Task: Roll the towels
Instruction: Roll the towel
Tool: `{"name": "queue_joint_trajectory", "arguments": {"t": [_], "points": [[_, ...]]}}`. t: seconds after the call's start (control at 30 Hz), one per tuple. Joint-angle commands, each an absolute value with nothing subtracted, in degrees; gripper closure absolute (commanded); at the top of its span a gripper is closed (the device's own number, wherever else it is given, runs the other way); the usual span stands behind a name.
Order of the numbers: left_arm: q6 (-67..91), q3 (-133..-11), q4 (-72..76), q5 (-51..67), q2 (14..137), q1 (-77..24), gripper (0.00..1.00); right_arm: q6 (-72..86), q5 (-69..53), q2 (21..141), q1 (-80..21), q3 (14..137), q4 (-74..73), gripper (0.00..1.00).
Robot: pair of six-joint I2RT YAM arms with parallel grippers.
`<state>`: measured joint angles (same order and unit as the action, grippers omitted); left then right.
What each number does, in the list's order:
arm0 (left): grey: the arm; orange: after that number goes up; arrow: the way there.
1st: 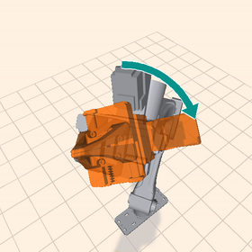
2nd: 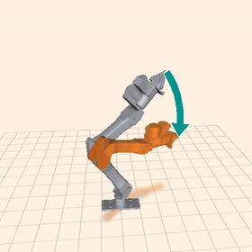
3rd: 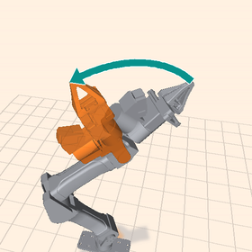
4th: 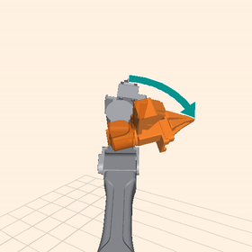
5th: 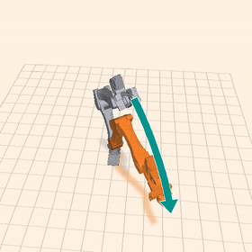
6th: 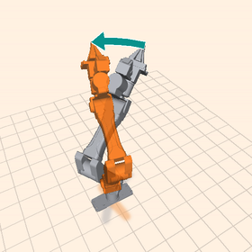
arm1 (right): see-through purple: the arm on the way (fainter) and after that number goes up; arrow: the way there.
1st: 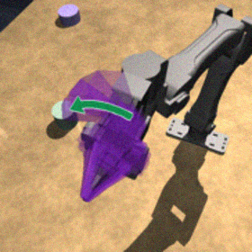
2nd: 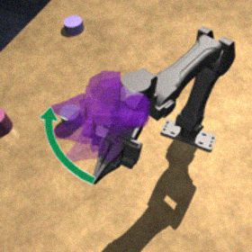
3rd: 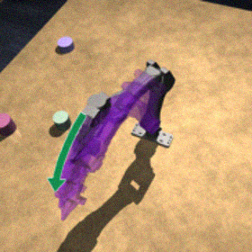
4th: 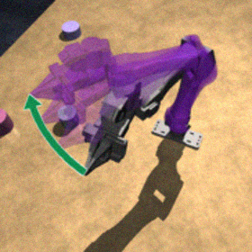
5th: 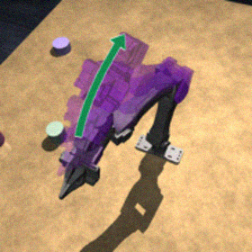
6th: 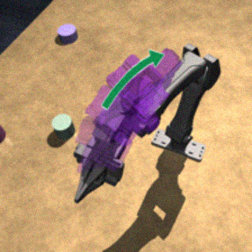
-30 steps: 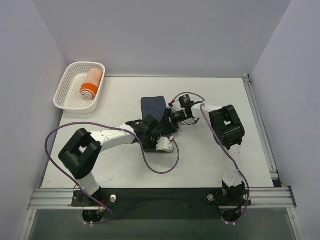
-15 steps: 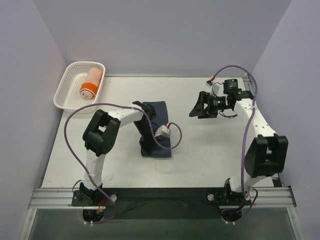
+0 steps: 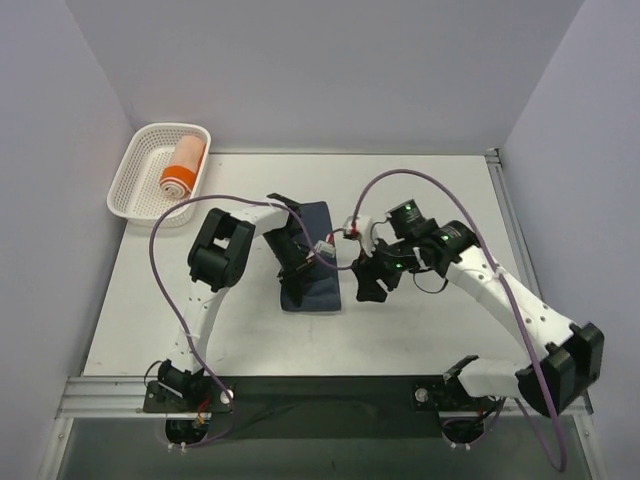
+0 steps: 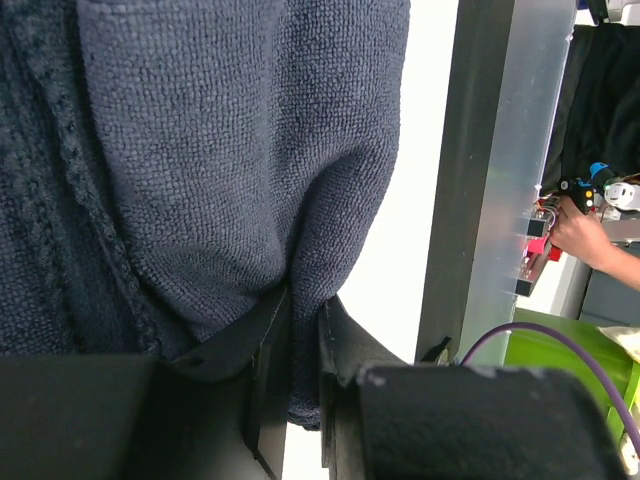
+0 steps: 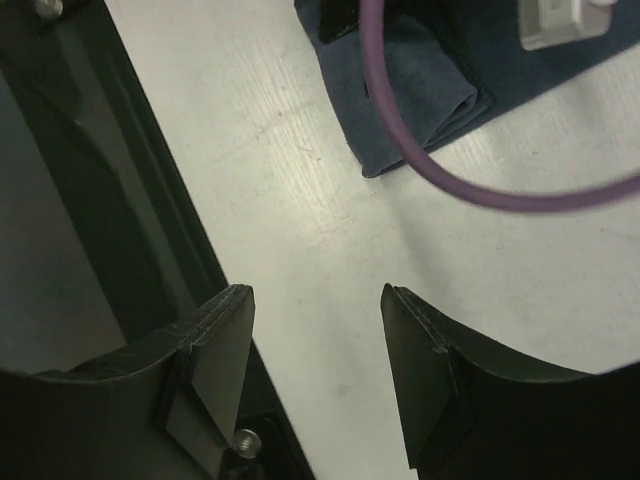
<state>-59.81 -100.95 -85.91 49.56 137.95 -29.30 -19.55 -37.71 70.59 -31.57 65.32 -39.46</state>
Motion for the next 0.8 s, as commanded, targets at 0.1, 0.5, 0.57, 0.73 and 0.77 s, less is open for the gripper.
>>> {"name": "queue_joint_trajectory", "arguments": {"t": [0.1, 0.5, 0.57, 0.73, 0.77], "points": [[-64.6, -101.51, -85.34, 40.69, 141.94, -29.18, 0.76, -30.92, -18.12, 81.64, -45.69, 65.39, -30.16, 0.43], [-63.98, -104.68, -86.31, 40.87, 143.53, -29.27, 0.7, -38.49, -10.11, 93.77, -55.02, 60.21, -9.77, 0.42], [-63.9, -104.41, -85.87, 40.52, 143.35, -29.27, 0.7, -38.85, -10.63, 94.83, -55.11, 59.94, -9.23, 0.43], [-63.37, -104.5, -85.78, 40.34, 143.61, -29.18, 0.69, -38.76, -11.68, 97.03, -55.2, 56.96, -5.8, 0.53], [-63.11, -104.68, -85.69, 40.69, 143.61, -28.92, 0.69, -38.85, -12.12, 97.12, -55.2, 56.52, -5.45, 0.54]]}}
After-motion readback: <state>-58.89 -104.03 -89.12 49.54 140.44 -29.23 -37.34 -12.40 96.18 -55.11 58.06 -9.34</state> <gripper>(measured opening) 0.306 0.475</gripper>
